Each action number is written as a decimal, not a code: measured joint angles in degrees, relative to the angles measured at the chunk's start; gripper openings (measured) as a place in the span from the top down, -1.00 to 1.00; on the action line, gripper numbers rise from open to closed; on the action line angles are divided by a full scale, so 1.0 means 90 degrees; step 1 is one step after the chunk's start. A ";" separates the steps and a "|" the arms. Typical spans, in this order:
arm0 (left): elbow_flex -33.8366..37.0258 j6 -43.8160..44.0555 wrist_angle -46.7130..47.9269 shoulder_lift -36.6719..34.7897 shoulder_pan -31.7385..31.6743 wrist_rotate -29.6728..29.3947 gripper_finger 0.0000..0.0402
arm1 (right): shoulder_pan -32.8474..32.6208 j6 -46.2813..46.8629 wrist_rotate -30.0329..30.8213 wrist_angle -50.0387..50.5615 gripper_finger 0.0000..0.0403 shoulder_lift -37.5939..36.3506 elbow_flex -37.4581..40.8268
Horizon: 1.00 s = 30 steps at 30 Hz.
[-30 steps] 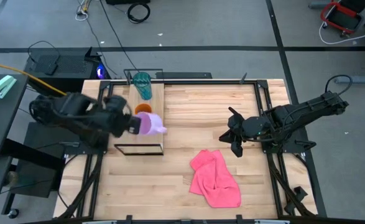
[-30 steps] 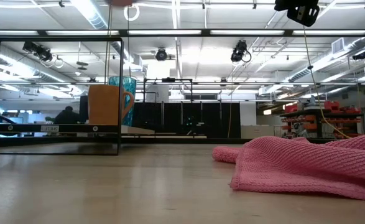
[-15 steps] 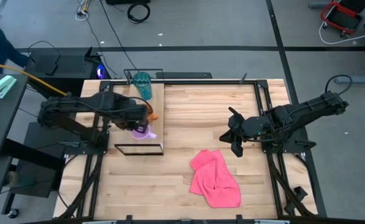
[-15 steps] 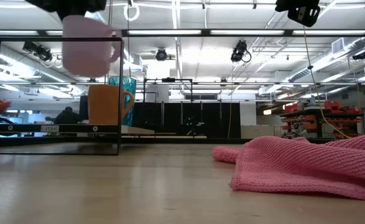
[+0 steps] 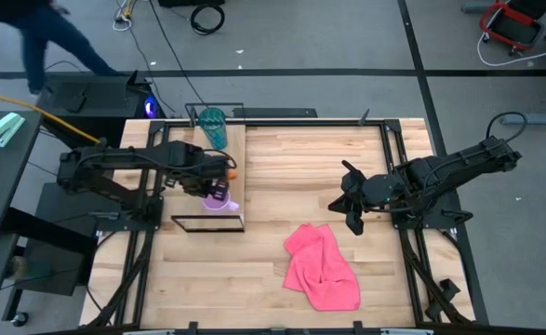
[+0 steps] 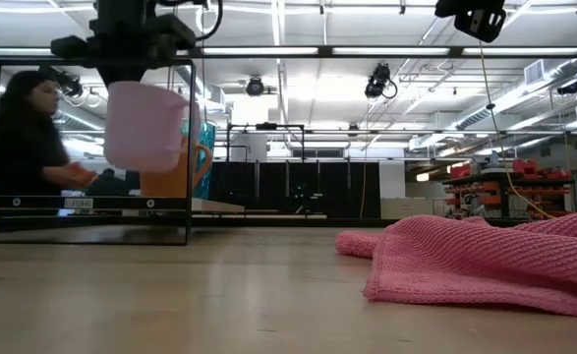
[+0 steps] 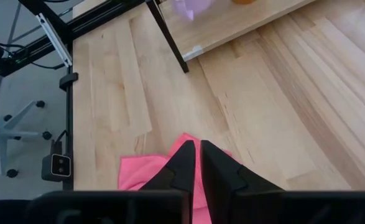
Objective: Stack small to large cups/mugs on shelf
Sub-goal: Put the pink mug on the shelf
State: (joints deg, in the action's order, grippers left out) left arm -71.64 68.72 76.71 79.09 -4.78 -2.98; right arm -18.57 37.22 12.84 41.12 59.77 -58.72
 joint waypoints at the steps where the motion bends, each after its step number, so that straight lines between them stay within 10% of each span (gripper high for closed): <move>1: 0.0076 0.0000 -0.0029 0.0000 -0.0030 -0.0003 0.94 | 0.0000 0.0016 0.0000 0.0000 0.87 0.0000 0.0000; 30: 0.0446 0.1633 -0.0025 0.0000 0.0489 -0.0427 0.94 | 0.0000 0.0009 0.0000 0.0000 0.95 0.0000 0.0000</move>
State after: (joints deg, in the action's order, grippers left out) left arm -67.62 83.41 76.49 79.09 -0.39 -6.83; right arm -18.57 37.30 12.84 41.12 59.77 -58.72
